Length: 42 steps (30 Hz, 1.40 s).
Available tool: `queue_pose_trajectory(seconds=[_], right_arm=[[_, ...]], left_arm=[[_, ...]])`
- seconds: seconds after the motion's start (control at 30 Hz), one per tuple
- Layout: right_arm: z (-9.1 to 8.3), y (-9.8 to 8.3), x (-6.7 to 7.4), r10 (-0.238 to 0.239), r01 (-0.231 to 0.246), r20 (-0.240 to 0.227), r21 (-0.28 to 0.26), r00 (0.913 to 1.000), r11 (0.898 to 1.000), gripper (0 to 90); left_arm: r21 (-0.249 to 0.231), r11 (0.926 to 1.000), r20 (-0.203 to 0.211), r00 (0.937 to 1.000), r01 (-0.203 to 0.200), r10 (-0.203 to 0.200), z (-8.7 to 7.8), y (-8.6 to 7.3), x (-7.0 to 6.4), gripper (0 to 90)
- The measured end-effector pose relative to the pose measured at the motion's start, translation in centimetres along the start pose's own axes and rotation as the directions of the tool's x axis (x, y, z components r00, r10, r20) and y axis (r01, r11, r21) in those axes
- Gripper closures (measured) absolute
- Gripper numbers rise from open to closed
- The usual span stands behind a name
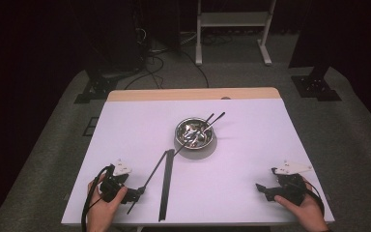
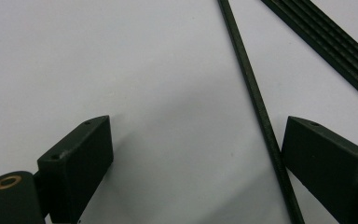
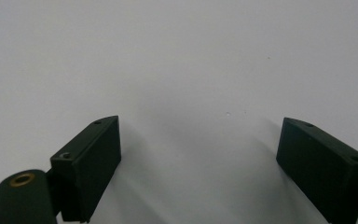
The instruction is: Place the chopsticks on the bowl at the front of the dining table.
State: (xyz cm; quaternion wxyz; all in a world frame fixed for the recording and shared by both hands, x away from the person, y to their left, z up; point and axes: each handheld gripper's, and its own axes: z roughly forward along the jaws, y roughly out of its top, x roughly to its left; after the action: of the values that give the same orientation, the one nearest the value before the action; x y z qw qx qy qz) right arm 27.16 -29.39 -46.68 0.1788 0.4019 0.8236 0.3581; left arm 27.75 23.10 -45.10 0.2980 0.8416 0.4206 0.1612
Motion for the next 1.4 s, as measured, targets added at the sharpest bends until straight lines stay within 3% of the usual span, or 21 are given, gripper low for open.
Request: queue_pose_trajectory(seconds=[0.73,1.1,1.4], right_arm=[[0.0,0.0,0.0,0.000,0.000,0.000,0.000,1.0000,1.000,12.0],[0.0,0.0,0.0,0.000,0.000,-0.001,0.000,1.0000,1.000,12.0],[0.0,0.0,0.0,0.000,0.000,-0.001,0.000,1.0000,1.000,12.0]], left_arm=[[-0.007,0.9986,-0.041,0.9978,0.052,-0.052,-0.6,-0.6,2.6,8.5],[-0.021,0.9988,-0.026,0.9986,0.045,-0.046,-0.6,-0.4,2.3,8.5],[-0.037,0.9990,-0.003,0.9997,0.025,-0.025,0.1,0.9,1.9,8.5]])
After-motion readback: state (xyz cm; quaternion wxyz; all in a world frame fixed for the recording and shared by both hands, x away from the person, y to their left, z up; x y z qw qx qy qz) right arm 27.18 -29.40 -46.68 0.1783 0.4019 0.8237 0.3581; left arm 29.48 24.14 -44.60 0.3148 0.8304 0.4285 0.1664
